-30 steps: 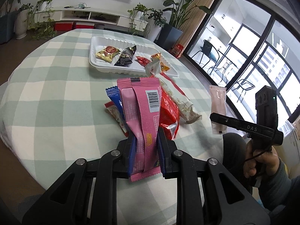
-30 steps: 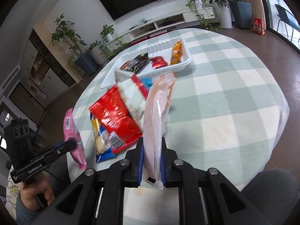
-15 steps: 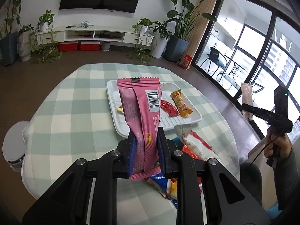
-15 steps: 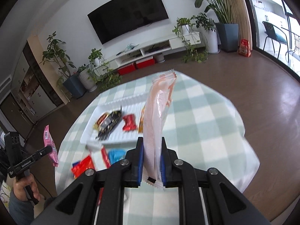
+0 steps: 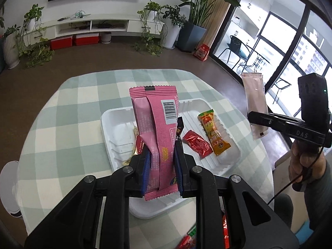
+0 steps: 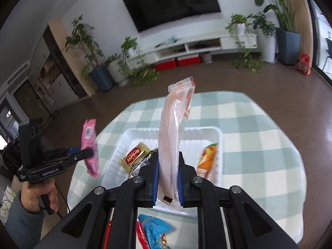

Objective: Organize snacks
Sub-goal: 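Carry both wrappers to the white tray and release them inside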

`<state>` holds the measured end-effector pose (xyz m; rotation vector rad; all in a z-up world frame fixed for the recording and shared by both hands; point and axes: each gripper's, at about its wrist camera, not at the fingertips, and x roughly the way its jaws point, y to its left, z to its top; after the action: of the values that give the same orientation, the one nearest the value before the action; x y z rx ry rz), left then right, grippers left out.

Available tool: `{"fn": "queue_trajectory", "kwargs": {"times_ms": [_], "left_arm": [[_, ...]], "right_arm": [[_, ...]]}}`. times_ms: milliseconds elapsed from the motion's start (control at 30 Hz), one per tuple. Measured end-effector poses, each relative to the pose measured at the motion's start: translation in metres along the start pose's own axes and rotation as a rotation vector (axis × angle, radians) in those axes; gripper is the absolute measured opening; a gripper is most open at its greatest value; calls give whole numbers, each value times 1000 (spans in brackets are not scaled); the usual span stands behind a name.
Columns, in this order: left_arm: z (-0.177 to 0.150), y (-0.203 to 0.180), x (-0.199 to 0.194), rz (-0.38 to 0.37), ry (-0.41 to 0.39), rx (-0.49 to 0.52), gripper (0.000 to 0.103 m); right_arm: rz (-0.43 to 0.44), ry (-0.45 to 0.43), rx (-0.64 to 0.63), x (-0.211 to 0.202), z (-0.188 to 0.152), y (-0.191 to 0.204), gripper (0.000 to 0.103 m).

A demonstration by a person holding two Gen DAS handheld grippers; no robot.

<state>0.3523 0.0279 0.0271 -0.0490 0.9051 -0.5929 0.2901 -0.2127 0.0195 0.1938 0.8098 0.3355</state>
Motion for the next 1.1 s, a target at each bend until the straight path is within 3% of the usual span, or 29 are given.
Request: {"fn": "queue_trajectory", "kwargs": {"times_ms": [267, 467, 933, 1000, 1100], "left_arm": [[-3, 12, 59, 1, 81, -15, 19], [-9, 21, 82, 6, 124, -24, 19], [-13, 14, 94, 47, 128, -5, 21], [-13, 13, 94, 52, 127, 0, 21], [-13, 12, 93, 57, 123, 4, 22]], "right_arm": [[29, 178, 25, 78, -11, -4, 16], [25, 254, 31, 111, -23, -4, 16], [21, 265, 41, 126, -30, -6, 18], [22, 262, 43, 124, -30, -7, 20], [12, 252, 45, 119, -31, -8, 31]]}}
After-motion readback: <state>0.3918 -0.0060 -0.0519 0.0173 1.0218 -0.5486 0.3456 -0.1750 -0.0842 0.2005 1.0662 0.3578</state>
